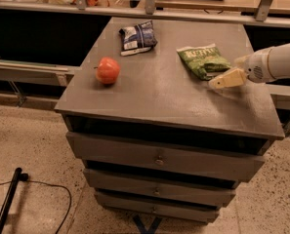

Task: Pick green jalapeno chip bag

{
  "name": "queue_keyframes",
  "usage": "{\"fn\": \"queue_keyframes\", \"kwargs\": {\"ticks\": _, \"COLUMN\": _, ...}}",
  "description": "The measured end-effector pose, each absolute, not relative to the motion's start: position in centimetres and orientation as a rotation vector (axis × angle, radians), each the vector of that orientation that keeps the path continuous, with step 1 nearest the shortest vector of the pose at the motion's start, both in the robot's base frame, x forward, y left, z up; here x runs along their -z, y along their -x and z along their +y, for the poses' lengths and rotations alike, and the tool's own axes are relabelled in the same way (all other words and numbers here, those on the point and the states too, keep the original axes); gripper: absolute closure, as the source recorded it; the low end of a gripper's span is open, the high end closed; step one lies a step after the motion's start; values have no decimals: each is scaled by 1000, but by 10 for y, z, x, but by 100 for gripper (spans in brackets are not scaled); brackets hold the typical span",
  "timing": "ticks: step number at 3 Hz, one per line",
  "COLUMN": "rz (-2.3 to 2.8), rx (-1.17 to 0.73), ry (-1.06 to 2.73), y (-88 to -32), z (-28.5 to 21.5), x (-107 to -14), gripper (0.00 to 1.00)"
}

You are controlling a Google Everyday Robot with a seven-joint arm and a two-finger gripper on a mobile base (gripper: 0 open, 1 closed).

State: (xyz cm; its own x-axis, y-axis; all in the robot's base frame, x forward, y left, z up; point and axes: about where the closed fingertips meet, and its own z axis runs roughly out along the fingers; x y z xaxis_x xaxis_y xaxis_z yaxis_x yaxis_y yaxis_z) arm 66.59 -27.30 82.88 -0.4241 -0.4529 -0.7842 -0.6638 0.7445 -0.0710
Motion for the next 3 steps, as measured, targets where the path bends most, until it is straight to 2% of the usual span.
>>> {"fn": "queue_keyframes", "kwargs": {"ticks": 1, "rz": 2107, "rx": -336, "ry": 847, "y": -664, "z": -271, "x": -823, "gripper": 54}}
{"fn": "queue_keyframes", "kwargs": {"ticks": 3, "rz": 2116, "rx": -355, "ry": 844, "y": -662, "z": -269, "x": -823, "gripper": 98}}
